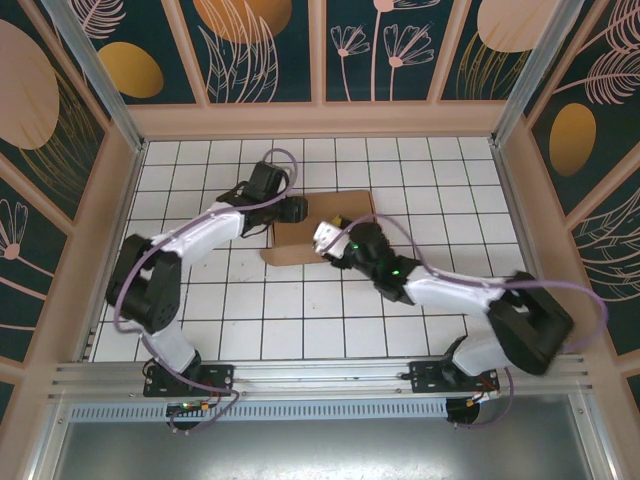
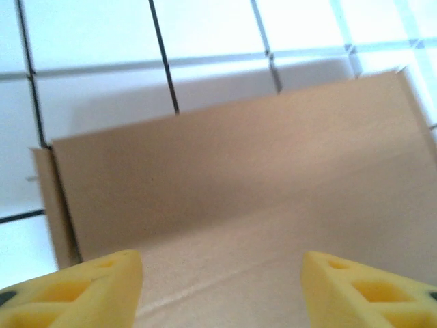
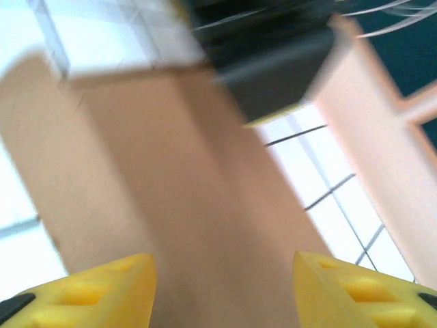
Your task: Fold the paper box
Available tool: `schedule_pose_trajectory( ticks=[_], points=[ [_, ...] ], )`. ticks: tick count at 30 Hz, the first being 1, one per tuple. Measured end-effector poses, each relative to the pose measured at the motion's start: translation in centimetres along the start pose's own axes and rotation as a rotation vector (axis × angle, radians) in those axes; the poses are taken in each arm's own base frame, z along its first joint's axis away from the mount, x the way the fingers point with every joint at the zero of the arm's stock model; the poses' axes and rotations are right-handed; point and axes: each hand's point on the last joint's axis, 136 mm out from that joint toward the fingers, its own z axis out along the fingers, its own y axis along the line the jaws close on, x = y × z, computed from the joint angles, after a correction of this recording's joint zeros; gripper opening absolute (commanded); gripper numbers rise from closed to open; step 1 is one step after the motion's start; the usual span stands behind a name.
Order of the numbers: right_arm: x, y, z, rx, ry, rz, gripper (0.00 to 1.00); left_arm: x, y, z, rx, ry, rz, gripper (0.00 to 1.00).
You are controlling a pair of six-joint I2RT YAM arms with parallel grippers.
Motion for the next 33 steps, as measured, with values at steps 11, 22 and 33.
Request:
schedule_pose_trajectory(
  ticks=[11,22,33],
  points=[
    [6.7,-8.0,-1.6,0.199,0.15,0.664,0.54,2.3,4.7,-3.0,-0.069,-0.091,-0.167,0.65],
    [13.7,-10.7,1.2,0.16,0.337,1.11,0.64,6.7,7.8,1.5,-0.081,0.078,-0.245,0.57],
    [17.4,-10.0,3.0,-0.001,0.36,1.362,0.75,4.5,7.9,3.8,0.09,0.092,-0.174,0.28]
  ],
)
